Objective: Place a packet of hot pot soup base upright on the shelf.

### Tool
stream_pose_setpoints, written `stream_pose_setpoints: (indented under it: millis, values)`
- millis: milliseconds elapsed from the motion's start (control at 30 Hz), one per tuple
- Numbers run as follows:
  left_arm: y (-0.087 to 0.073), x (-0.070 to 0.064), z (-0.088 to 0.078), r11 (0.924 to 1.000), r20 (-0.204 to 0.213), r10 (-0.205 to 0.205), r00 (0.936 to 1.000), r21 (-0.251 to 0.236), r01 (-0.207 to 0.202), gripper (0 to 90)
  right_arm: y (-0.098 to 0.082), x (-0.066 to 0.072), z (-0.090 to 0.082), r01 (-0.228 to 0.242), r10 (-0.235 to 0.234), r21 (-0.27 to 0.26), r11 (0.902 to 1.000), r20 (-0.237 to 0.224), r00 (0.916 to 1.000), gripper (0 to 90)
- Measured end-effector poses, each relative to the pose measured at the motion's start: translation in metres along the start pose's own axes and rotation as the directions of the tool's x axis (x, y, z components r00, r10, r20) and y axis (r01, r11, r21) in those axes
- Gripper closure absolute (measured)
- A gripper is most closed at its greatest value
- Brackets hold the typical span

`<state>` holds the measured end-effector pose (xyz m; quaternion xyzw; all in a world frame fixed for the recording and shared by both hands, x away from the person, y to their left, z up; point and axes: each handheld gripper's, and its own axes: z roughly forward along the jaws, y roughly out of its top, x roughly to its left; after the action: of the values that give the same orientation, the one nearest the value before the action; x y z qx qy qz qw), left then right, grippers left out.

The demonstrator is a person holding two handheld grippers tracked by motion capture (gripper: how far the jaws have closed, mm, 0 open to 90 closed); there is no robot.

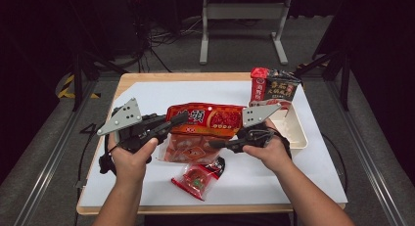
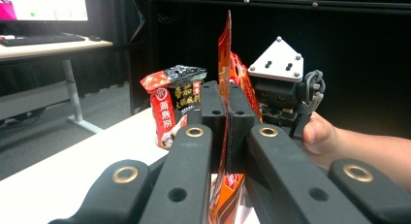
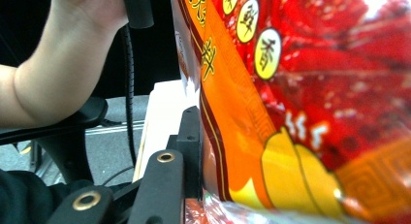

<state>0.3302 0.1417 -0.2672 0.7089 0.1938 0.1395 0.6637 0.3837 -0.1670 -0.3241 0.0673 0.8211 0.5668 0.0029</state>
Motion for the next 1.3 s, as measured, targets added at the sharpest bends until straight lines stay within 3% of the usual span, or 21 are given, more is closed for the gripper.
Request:
stream_pose_setpoints:
  millis: [267, 367, 467, 633, 733, 800, 900, 1300]
  values:
    - [-0.002, 0.004, -0.002, 0.9998, -0.036, -0.02, 0.9992, -0.009, 0.02, 78.4, 0.009, 0.004, -0.006, 0.011, -0.013, 0.052, 0.9986, 0.037, 0.9992, 70.0]
    - [-0.003, 0.005, -0.003, 0.9996, -0.052, -0.022, 0.9984, -0.016, 0.021, 66.4, 0.01, 0.004, -0.008, 0.007, -0.01, 0.068, 0.9976, 0.046, 0.9989, 70.0]
    - [-0.005, 0.007, -0.005, 0.9998, -0.071, 0.01, 0.9974, 0.016, -0.009, 56.1, 0.012, 0.003, -0.012, -0.004, 0.0, 0.068, 0.9977, 0.053, 0.9986, 70.0]
    - [-0.008, 0.01, -0.007, 0.9984, -0.139, 0.039, 0.9895, 0.046, -0.033, 35.4, 0.016, 0.003, -0.021, -0.005, 0.0, 0.066, 0.9978, 0.074, 0.9972, 70.0]
    - [-0.011, 0.014, -0.011, 0.9967, -0.15, 0.036, 0.988, 0.077, -0.025, 32.7, 0.018, 0.002, -0.025, -0.004, -0.002, 0.067, 0.9978, 0.089, 0.996, 69.9]
    - [-0.014, 0.016, -0.012, 0.9912, -0.168, 0.046, 0.9847, 0.13, -0.025, 29.9, 0.021, 0.002, -0.031, -0.007, 0.0, 0.067, 0.9977, 0.106, 0.9944, 69.9]
    - [-0.02, 0.019, -0.016, 0.9861, -0.183, 0.044, 0.9821, 0.166, -0.013, 27.2, 0.025, 0.0, -0.038, -0.01, 0.002, 0.068, 0.9977, 0.124, 0.9923, 69.9]
    - [-0.033, 0.032, -0.027, 0.9776, -0.241, 0.036, 0.97, 0.21, 0.016, 22.9, 0.04, -0.006, -0.059, -0.019, 0.005, 0.07, 0.9974, 0.189, 0.982, 69.9]
